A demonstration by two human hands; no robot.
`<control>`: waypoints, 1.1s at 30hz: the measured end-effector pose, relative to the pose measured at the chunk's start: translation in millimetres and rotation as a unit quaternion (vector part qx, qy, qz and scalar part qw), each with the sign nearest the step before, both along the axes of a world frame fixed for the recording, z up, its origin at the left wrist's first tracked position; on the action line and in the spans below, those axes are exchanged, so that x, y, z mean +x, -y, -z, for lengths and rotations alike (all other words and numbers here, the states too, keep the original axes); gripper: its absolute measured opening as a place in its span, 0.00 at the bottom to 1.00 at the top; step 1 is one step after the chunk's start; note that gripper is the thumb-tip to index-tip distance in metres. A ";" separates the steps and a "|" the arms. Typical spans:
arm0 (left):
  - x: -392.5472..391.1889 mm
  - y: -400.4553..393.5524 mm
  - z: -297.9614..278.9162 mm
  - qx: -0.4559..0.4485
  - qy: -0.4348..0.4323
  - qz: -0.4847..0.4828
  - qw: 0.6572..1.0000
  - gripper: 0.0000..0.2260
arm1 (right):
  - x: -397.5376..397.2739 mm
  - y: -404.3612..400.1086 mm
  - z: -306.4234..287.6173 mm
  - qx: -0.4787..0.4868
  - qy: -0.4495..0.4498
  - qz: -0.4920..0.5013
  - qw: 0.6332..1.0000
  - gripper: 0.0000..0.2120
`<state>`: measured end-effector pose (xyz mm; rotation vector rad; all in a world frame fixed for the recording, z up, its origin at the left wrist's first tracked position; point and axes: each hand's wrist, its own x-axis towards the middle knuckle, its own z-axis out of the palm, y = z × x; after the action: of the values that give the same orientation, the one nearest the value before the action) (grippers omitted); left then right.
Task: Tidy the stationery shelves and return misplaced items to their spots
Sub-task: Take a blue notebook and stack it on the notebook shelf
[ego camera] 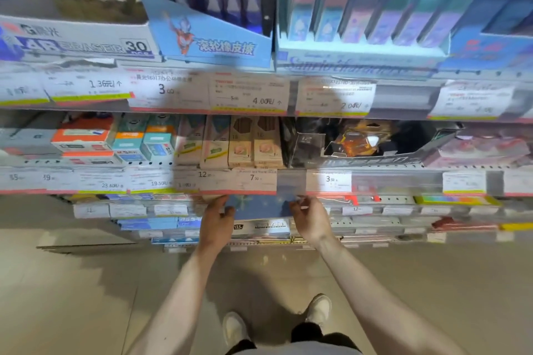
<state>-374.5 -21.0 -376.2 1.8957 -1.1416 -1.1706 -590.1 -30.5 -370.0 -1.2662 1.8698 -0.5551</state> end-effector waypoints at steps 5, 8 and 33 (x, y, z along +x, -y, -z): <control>-1.6 -8.7 -3.2 -0.011 0.002 -0.013 1.000 0.08 | -7.3 7.4 7.8 0.039 0.069 0.039 0.996 0.09; 1.6 -17.8 2.0 0.008 -0.007 -0.034 0.999 0.10 | -11.4 3.8 6.8 0.073 0.104 0.031 0.991 0.08; -5.8 15.2 -9.5 0.060 -0.093 -0.004 0.994 0.14 | -22.9 16.0 10.0 0.111 0.130 0.019 0.985 0.10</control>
<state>-380.2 -36.2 -366.7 1.8327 -0.9803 -1.4072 -613.0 -46.4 -380.0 -0.9656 1.6876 -0.4897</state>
